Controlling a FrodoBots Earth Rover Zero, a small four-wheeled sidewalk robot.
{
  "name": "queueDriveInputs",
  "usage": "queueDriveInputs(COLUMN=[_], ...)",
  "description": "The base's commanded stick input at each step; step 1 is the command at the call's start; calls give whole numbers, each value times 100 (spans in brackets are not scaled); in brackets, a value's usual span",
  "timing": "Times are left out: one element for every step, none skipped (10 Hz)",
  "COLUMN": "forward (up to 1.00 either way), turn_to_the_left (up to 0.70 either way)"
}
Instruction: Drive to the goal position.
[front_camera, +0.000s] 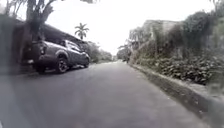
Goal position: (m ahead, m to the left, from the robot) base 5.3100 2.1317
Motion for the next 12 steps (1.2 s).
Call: queueDriveInputs(forward=[100, 100, 100, 100, 100, 100, 100, 100, 100, 100, 100, 100], turn_to_the_left=[-40, -18, 0, 0, 0, 0, 0, 0, 0, 0, 0, 0])
